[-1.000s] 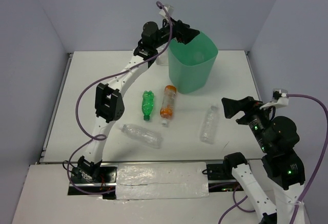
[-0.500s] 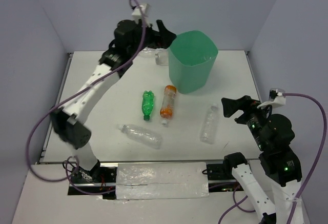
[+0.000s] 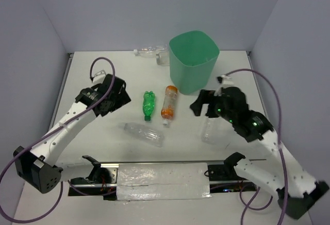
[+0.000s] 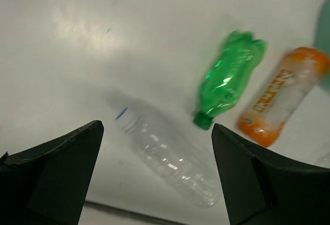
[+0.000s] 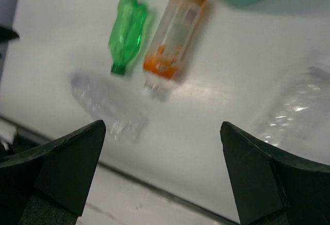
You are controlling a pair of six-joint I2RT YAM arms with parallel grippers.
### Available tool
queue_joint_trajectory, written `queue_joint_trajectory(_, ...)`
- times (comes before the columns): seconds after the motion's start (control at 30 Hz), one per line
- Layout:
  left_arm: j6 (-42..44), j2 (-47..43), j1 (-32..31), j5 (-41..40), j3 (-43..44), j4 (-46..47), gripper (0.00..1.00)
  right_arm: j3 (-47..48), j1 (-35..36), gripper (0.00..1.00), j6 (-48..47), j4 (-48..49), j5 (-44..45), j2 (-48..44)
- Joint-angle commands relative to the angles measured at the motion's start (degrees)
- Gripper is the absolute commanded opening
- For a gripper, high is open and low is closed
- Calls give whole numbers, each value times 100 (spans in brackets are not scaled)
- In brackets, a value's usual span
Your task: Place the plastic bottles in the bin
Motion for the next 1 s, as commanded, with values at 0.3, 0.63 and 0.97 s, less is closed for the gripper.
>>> queue_joint_trajectory(0.3,-2728,-751,58,1643,-1611,-802,99,210,2051,100,119,639,665,1682)
queue_joint_trajectory(0.63,-3397,-347,155,2012,-2113,14,99,44,2060,100,189,446,797,1445)
queue_joint_trajectory(0.97,-3722,286,243,2699,-2816,1324,99,26,2051,100,242,472,753,1462)
